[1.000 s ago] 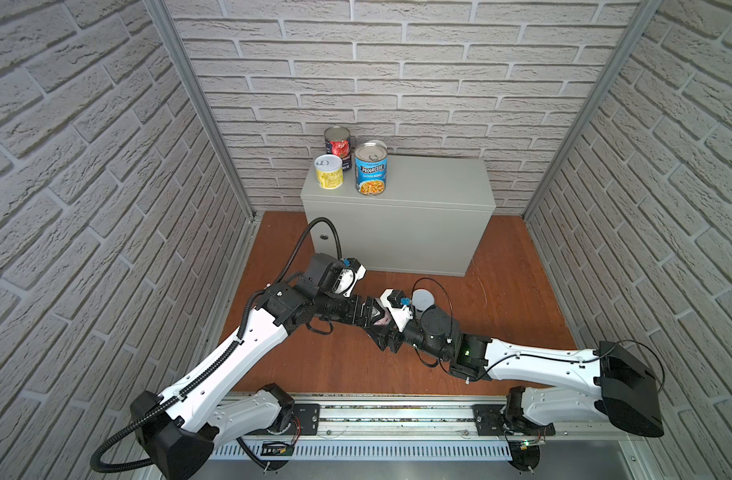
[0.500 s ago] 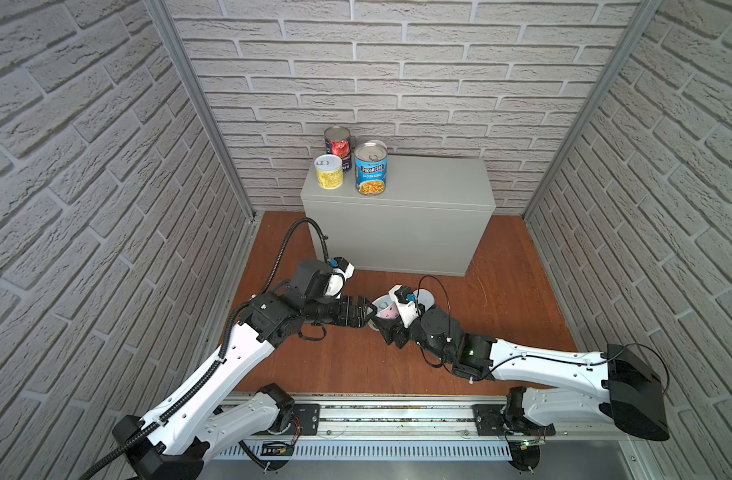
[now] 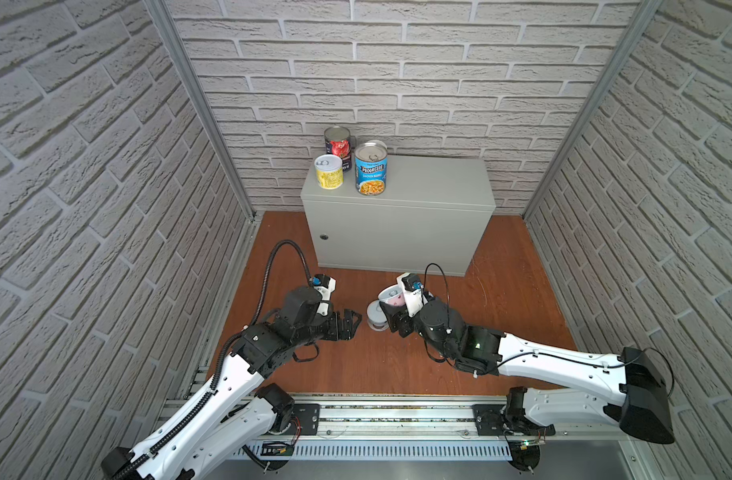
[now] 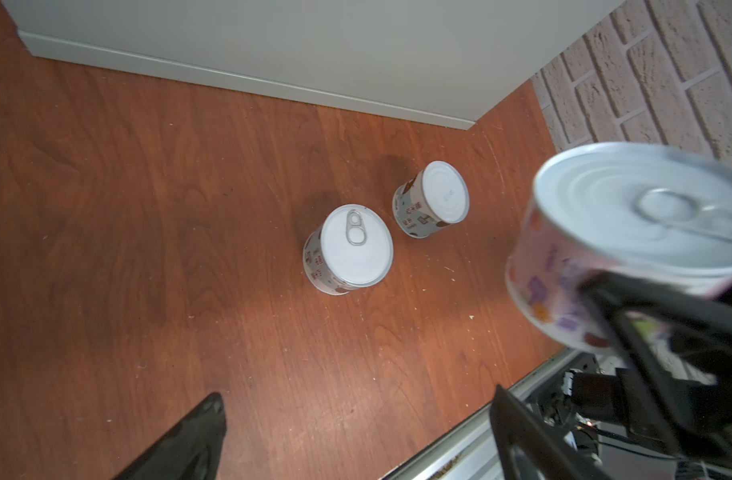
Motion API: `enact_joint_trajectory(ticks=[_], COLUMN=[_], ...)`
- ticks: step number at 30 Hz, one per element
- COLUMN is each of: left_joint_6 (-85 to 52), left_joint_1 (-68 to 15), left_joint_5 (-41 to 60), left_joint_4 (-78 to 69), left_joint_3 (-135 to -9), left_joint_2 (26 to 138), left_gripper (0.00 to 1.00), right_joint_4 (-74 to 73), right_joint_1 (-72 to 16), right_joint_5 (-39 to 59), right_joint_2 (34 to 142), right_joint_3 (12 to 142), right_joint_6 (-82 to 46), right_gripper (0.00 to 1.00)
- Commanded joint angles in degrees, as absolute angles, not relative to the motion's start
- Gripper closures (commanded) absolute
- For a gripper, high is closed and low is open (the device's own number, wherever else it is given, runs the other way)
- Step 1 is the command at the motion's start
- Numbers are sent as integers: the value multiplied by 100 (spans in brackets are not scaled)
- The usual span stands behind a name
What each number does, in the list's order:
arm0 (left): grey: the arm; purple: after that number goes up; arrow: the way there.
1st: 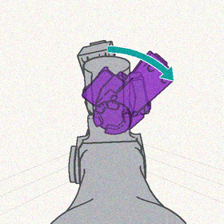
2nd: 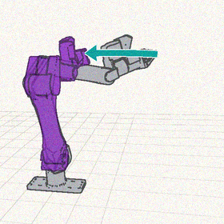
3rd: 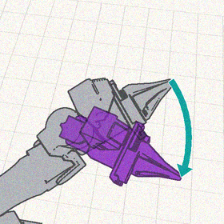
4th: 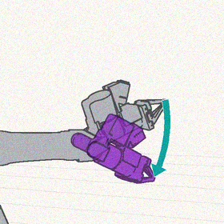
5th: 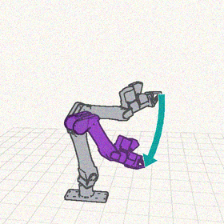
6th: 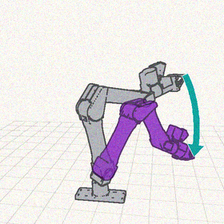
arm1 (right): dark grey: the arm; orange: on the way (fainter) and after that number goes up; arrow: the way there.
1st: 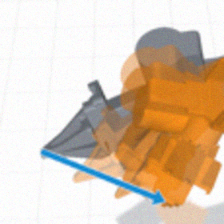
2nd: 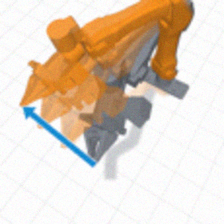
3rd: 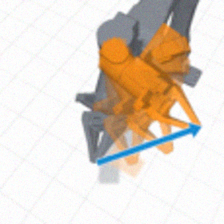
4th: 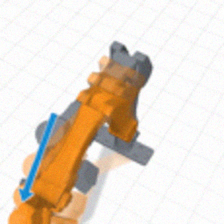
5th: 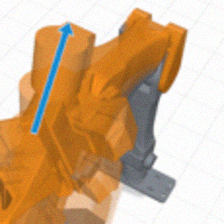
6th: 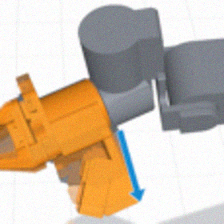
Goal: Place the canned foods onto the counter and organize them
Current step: 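Raise the pink can toward the cabinet top while the left gripper withdraws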
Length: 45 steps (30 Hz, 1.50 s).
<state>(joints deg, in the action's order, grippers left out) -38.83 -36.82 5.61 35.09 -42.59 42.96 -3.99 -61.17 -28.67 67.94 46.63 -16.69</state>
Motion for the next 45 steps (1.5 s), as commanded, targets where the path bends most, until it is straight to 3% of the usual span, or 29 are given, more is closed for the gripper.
enact_joint_trajectory(ticks=[1, 5, 14, 28, 35, 41, 45], left_joint_6=[-3928, -4005, -3510, -2675, -2710, -2508, -2449], left_joint_1=[-3665, -3670, -3666, -3668, -3665, -3665, -3665], left_joint_5=[185, 323, -430, -43, -121, -328, -417], left_joint_4=[2856, 2266, 1199, -1387, -1442, -1086, -884], left_joint_3=[-3965, -3581, -2566, -1095, -784, -873, -864], left_joint_2=[4175, 3983, 3997, 3725, 3259, 3067, 2788], left_gripper=[2, 2, 2, 2, 2, 1, 2], right_joint_4=[-474, -83, 638, 1320, 1394, 1393, 1422], right_joint_1=[-6108, -6099, -6075, -5868, -5379, -4527, -4261], right_joint_5=[-3288, -3590, -3946, -3892, -3465, -2004, -1614], right_joint_2=[6419, 6241, 5644, 5527, 6124, 6662, 7179], right_joint_3=[4931, 5098, 5380, 6803, 7890, 8626, 9184], right_joint_6=[-1824, -1919, -1740, -852, -168, -46, 210], right_gripper=[48, 48, 47, 47, 46, 46, 46])
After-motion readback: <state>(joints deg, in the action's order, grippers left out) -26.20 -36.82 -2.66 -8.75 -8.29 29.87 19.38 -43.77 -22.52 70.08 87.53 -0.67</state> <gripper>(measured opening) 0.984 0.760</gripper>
